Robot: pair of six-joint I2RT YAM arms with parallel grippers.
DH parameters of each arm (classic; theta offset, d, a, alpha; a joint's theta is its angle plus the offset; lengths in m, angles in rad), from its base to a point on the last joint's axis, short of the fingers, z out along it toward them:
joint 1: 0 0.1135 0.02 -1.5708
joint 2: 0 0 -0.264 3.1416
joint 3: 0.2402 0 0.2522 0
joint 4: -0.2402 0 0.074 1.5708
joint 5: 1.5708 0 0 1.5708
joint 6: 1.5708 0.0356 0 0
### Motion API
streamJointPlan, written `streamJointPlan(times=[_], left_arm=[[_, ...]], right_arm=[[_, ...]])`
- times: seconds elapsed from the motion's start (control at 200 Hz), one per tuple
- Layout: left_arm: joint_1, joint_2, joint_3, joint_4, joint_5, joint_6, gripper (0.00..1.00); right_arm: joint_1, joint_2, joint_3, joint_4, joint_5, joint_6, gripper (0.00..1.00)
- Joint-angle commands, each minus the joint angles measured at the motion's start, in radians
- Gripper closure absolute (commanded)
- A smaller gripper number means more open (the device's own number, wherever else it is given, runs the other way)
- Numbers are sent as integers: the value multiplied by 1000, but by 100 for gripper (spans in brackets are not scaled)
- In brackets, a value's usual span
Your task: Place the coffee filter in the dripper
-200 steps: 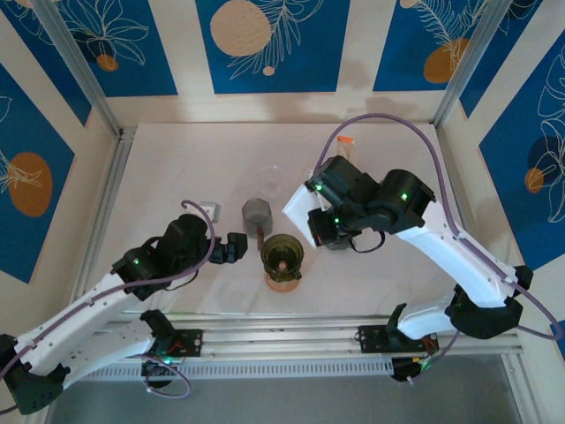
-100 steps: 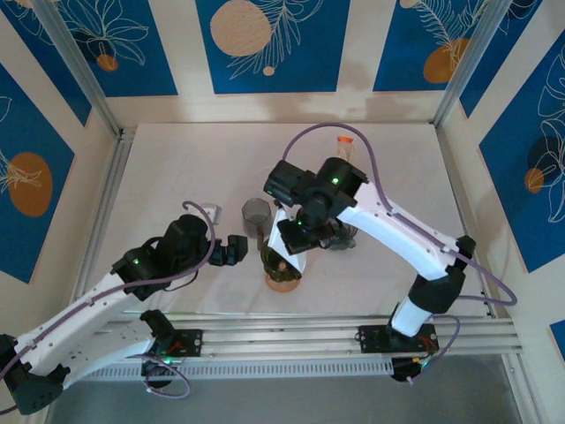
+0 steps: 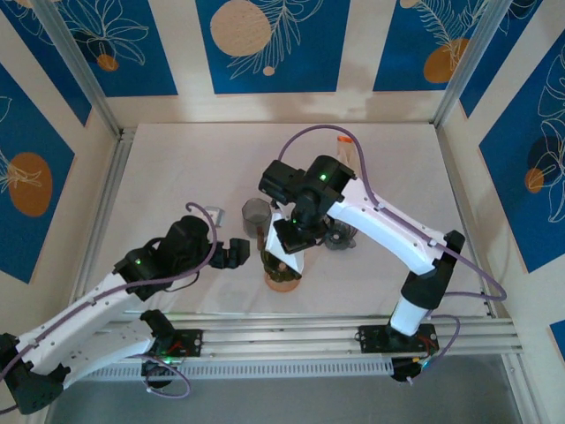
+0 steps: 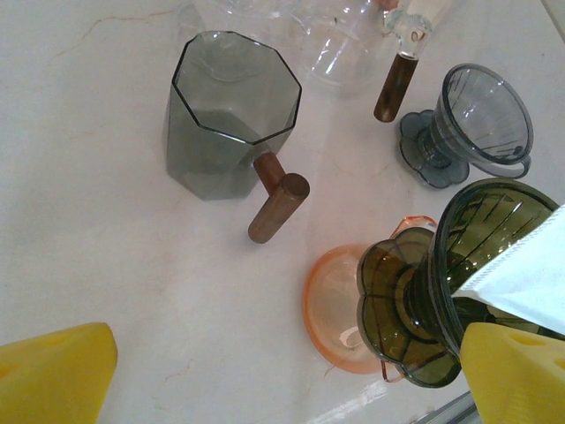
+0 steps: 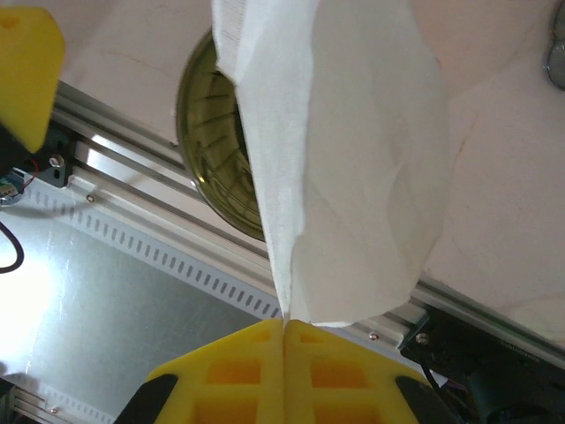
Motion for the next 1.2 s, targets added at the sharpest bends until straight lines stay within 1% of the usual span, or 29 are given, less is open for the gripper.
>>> streamJointPlan(times=[0.0, 0.215, 0.435, 0.51, 0.62, 0.725, 0.875, 0.97, 1.1, 1.161, 1.196], left_arm=[[14, 23, -4, 25, 30, -4, 0], [14, 55, 6, 42, 68, -12, 0], [14, 58, 11, 40, 90, -18, 0], [15, 55, 14, 37, 100, -19, 0], [15, 50, 10, 40, 110, -25, 0], [15, 50, 8, 46, 118, -34, 0], [19, 51, 16, 55, 126, -41, 0], [21, 46, 17, 61, 129, -44, 0], [25, 35, 13, 73, 125, -49, 0], [26, 31, 12, 72, 120, -50, 0], [26, 31, 13, 72, 119, -50, 0]], right_arm=[[2, -23, -21, -157, -34, 13, 100], [4, 39, 26, -120, -21, -11, 100], [2, 84, -14, 0, -34, -32, 100], [3, 85, -29, 38, -43, -35, 95], [10, 60, -56, 101, -58, -33, 81], [13, 28, -73, 146, -42, -29, 67], [15, -47, -123, 207, -10, -13, 52], [15, -110, -154, 240, 40, -7, 48], [11, -216, -231, 329, 112, -3, 46], [-17, -257, -280, 366, 121, 14, 45], [-42, -275, -313, 388, 108, 21, 47]])
